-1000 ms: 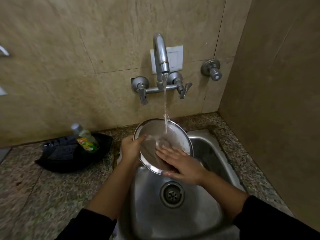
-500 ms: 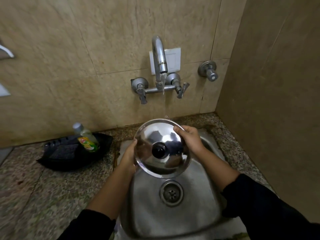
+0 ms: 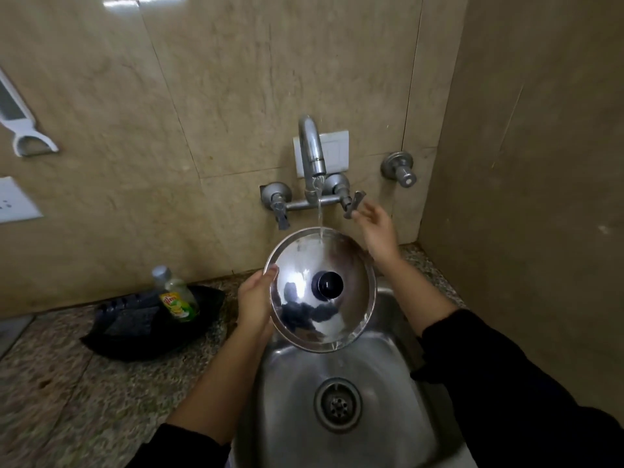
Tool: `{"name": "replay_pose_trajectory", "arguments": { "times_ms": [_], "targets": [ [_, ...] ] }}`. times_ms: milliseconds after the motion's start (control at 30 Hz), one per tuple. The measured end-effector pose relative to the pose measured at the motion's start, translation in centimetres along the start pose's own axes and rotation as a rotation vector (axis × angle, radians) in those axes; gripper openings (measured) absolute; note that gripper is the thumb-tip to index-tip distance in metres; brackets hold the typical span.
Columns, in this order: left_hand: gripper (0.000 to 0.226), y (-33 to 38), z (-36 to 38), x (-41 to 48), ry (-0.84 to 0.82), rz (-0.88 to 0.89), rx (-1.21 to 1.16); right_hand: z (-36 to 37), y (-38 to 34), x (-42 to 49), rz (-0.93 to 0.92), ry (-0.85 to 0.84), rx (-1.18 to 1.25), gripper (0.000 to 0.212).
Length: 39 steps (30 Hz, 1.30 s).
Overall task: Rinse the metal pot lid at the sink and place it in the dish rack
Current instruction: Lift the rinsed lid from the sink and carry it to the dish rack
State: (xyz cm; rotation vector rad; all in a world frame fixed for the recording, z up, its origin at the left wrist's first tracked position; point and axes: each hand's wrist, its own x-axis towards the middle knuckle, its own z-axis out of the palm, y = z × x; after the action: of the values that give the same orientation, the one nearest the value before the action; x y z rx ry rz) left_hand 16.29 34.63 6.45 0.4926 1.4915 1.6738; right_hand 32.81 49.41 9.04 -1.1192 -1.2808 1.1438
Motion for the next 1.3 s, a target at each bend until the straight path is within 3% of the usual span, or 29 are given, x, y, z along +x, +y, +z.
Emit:
{"name": "replay_pose_trajectory", "arguments": {
  "times_ms": [100, 267, 367, 433, 500, 600, 667, 733, 800, 900, 1033, 1133, 1300],
  "targets": [
    [0.012, 0.1, -0.3, -0.4, 0.033, 0.014, -0.013, 1.1, -1.4, 1.3, -0.061, 0.088, -0.245, 0.027],
    [0.009, 0.3, -0.9, -1.2, 0.053, 0.014, -0.057, 1.3, -2.1, 1.5, -0.180, 0.182, -0.609, 0.023],
    [0.010, 0.3, -1.4, -1.6, 0.069, 0.031, -0.081, 1.0, -2.0, 1.6, -0.372, 0.131, -0.874, 0.024],
    [0.010, 0.1, -1.8, -1.9, 0.092, 0.036, -0.084, 0.5, -1.3, 1.1, -0.399, 0.047, -0.925, 0.037],
    [0.012, -0.4, -2.2, -2.1, 0.110, 0.031, -0.103, -0.3, -0.2, -0.5, -0.320, -0.063, -0.861, 0.054],
    [0.015, -1.0, -2.7, -2.9, 0.144, 0.029, -0.160, -2.0, 1.9, -4.5, 0.042, -0.278, -0.538, 0.064],
    [0.016, -1.6, -2.8, -3.7, 0.163, 0.034, -0.234, -3.4, 3.1, -7.7, 0.279, -0.445, -0.217, 0.039],
    [0.014, -2.4, -2.9, -4.5, 0.182, 0.032, -0.329, -4.5, 3.8, -10.1, 0.368, -0.511, -0.010, 0.010],
    [0.016, -3.9, -3.0, -5.3, 0.202, 0.034, -0.372, -5.1, 3.4, -11.7, 0.332, -0.490, 0.067, 0.012],
    [0.020, -6.3, -3.3, -6.7, 0.195, 0.005, -0.257, -5.1, 1.9, -13.1, 0.215, -0.443, 0.078, 0.020],
    [0.019, -8.9, -4.8, -7.6, 0.107, -0.159, 0.060, -4.3, -0.1, -14.9, -0.019, -0.468, -0.101, 0.017],
    [0.020, -8.5, -5.9, -7.7, 0.056, -0.182, 0.151, -3.0, -1.1, -15.5, -0.151, -0.448, -0.200, 0.016],
    [0.018, -4.2, -10.0, -6.4, 0.142, -0.081, 0.020, 1.4, -1.9, -16.0, -0.022, -0.320, 0.074, 0.018]
  ]
}}
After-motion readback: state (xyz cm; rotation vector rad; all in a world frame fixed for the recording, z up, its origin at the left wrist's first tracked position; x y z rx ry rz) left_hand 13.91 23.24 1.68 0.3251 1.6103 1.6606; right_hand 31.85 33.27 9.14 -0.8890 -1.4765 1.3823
